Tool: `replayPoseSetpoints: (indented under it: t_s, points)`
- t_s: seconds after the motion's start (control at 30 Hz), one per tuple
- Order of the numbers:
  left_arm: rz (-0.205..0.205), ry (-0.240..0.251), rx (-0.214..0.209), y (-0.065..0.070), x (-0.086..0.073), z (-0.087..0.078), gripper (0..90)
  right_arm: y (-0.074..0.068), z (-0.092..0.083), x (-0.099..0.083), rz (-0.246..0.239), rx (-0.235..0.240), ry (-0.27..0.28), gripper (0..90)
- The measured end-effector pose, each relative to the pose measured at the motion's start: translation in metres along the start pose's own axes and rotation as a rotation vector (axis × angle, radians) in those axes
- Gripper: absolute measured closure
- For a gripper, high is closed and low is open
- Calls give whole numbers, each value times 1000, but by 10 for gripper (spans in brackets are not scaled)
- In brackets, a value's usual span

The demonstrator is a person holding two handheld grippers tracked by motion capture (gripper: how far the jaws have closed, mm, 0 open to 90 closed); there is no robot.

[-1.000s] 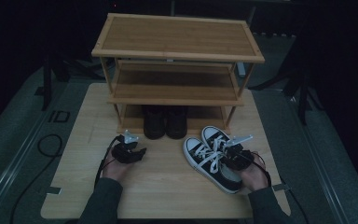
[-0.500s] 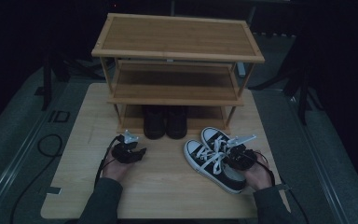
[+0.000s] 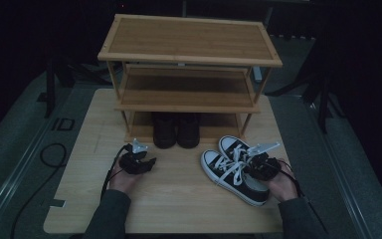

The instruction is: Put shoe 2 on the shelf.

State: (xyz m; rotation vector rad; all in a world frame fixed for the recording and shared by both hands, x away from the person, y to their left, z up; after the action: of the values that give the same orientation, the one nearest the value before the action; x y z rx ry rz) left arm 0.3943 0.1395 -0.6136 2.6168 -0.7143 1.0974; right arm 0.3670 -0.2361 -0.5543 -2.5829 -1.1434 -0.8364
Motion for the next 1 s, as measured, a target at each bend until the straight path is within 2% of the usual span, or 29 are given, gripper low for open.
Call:
replayPoseSetpoints:
  t_s: [0.37, 0.6, 1.0]
  points:
    - [-3, 2, 2, 0, 0, 0, 505, 10, -9, 3, -67, 26, 13, 849]
    - [-3, 3, 0, 0, 0, 0, 504, 17, -13, 11, -107, 44, 21, 850]
    - [-2, 6, 3, 1, 0, 0, 497, 21, -23, 28, -208, 62, 23, 850]
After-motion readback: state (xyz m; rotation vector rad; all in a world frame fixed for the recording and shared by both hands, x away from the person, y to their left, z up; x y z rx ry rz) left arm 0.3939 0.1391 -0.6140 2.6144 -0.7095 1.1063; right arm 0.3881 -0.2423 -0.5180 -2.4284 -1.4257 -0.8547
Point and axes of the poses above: each handheld gripper's, and its own axes: z roughly forward along the jaws, x roughly out of its top, y roughly to its right, the point moved 7 cm from there along z, roughly forward along the jaws, and after that the axes turned 1 degree about -z, right-handed, at the moved point
